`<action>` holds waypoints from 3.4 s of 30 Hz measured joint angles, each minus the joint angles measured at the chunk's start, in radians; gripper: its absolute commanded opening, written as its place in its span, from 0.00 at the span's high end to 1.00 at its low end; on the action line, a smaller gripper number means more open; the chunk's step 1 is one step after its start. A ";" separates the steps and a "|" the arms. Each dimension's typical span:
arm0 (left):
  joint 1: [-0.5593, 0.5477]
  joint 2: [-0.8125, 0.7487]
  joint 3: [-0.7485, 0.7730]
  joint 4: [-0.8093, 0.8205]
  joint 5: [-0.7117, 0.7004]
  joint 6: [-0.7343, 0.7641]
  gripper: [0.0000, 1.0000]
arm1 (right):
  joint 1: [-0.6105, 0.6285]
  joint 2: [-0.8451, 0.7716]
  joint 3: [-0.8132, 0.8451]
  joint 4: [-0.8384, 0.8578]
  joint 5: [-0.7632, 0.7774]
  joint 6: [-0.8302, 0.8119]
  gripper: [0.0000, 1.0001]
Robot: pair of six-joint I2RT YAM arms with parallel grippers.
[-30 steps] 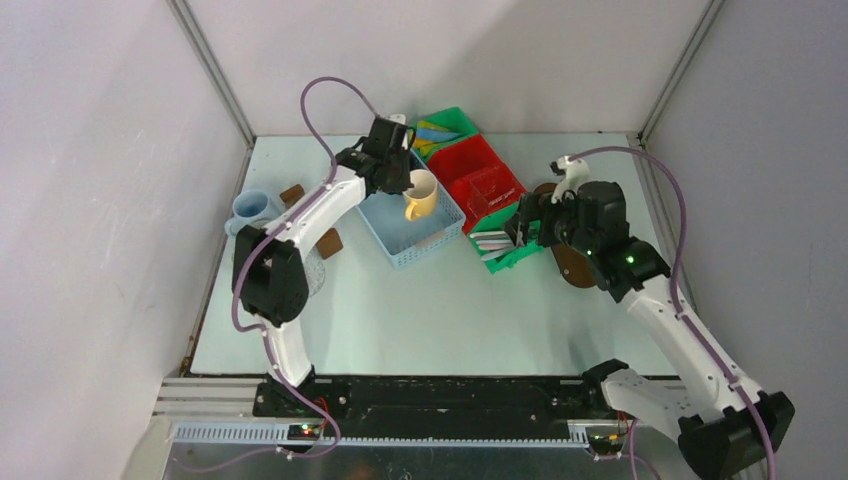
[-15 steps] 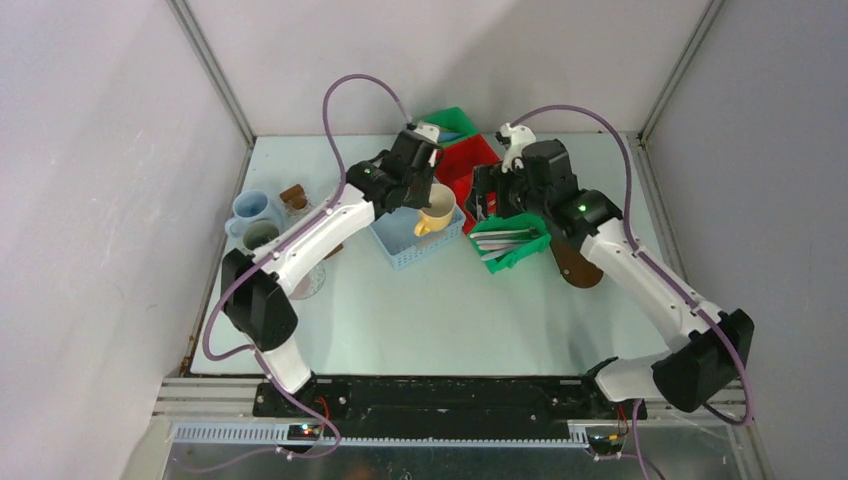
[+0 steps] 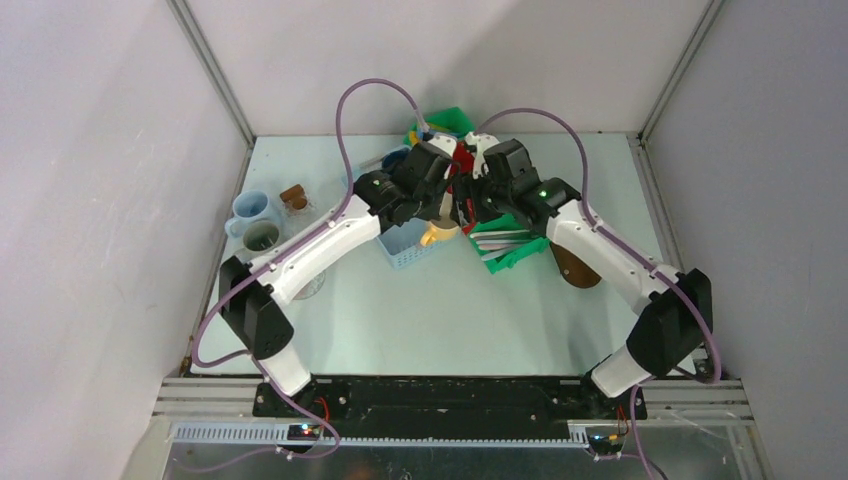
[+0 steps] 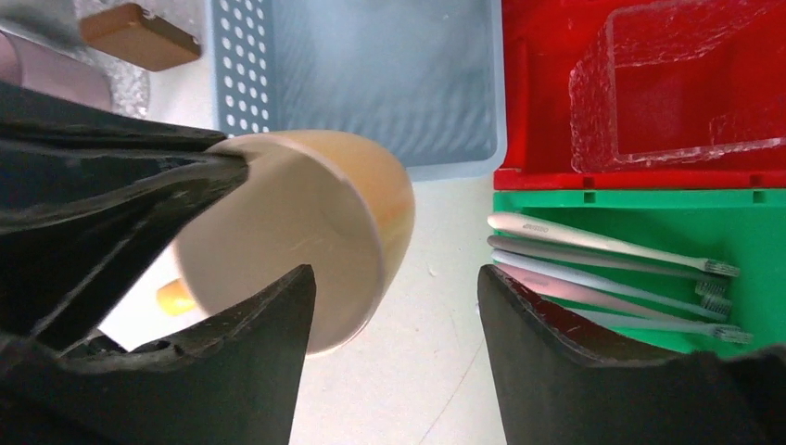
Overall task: Prepare toiletry sets of a toothbrush and toothpaste on the tray
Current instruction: Pick up the cup from the storage box, then place the cup on the tray.
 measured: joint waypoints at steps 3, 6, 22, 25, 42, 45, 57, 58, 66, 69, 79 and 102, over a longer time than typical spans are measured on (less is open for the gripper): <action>-0.006 -0.009 0.000 -0.005 -0.010 -0.006 1.00 | 0.008 0.032 0.000 -0.005 0.021 0.000 0.41; -0.014 -0.013 0.000 -0.008 -0.011 -0.010 1.00 | 0.014 0.062 0.001 0.001 0.031 0.002 0.56; -0.040 -0.152 -0.133 0.105 -0.006 -0.092 0.43 | 0.029 0.083 0.004 -0.036 0.115 0.023 1.00; -0.040 -0.243 -0.168 0.154 -0.009 -0.095 0.25 | 0.006 0.082 0.006 -0.098 0.160 0.006 1.00; 0.177 -0.606 -0.429 0.325 -0.059 -0.059 0.00 | -0.423 0.020 0.123 -0.259 0.251 -0.052 1.00; 0.255 -0.643 -0.502 0.327 -0.065 -0.041 0.00 | -0.492 0.046 0.154 -0.280 0.257 -0.050 1.00; 0.334 -0.695 -0.668 0.426 -0.167 0.039 0.00 | -0.619 0.342 0.370 -0.321 0.245 -0.013 1.00; 0.335 -0.695 -0.673 0.429 -0.172 0.043 0.00 | -0.622 0.371 0.394 -0.327 0.238 -0.012 1.00; 0.335 -0.695 -0.679 0.452 -0.203 0.071 0.00 | -0.642 0.518 0.470 -0.352 0.193 0.010 1.00; 0.335 -0.695 -0.679 0.454 -0.206 0.077 0.00 | -0.643 0.549 0.472 -0.358 0.187 0.011 1.00; 0.335 -0.695 -0.680 0.459 -0.208 0.080 0.00 | -0.658 0.605 0.512 -0.375 0.203 0.016 1.00; 0.336 -0.695 -0.686 0.460 -0.209 0.080 0.00 | -0.775 0.594 0.502 -0.373 0.264 0.028 1.00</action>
